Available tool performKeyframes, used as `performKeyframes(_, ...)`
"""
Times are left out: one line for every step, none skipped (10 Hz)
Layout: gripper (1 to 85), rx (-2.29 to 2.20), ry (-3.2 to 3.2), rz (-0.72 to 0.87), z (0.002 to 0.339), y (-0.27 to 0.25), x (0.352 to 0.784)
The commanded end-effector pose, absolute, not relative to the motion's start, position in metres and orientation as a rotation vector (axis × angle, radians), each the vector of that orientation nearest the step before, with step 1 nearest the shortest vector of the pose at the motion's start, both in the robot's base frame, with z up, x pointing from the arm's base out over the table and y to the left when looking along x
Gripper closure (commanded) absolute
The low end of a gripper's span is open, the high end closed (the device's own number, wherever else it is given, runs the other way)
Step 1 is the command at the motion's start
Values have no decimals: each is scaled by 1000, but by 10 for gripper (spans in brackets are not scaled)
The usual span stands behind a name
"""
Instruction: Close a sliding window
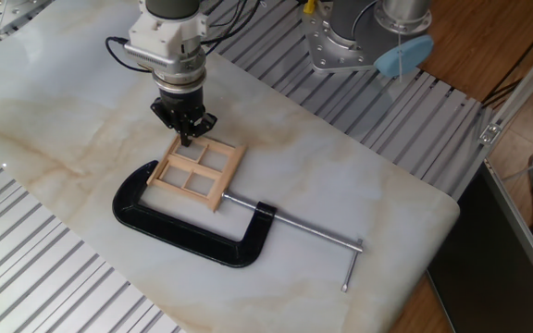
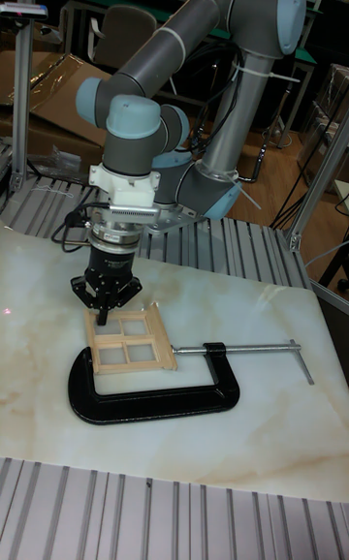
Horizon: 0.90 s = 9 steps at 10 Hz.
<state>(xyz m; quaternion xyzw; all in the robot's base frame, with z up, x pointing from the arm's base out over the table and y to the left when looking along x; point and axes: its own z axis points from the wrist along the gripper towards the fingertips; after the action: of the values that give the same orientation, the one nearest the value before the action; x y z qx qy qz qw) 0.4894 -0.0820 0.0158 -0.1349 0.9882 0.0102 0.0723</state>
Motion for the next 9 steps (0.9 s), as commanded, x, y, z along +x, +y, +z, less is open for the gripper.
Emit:
performKeyframes(850, -357, 3008, 30, 27, -81, 482)
performKeyframes(850, -343, 3026, 20, 32, -82, 479)
performKeyframes(850, -320, 3044, 21, 35, -81, 475)
performKeyframes(850, -298, 3059, 17, 39, -82, 471)
performKeyframes(850, -266, 3075, 6, 45, -82, 468)
performKeyframes(850, -229, 3081, 0, 51, -80, 469)
performKeyframes(850, -153, 3076, 13, 59, -75, 471)
performKeyframes(850, -81, 3062, 36, 67, -70, 474)
performKeyframes(850, -23, 3046, 52, 76, -65, 478)
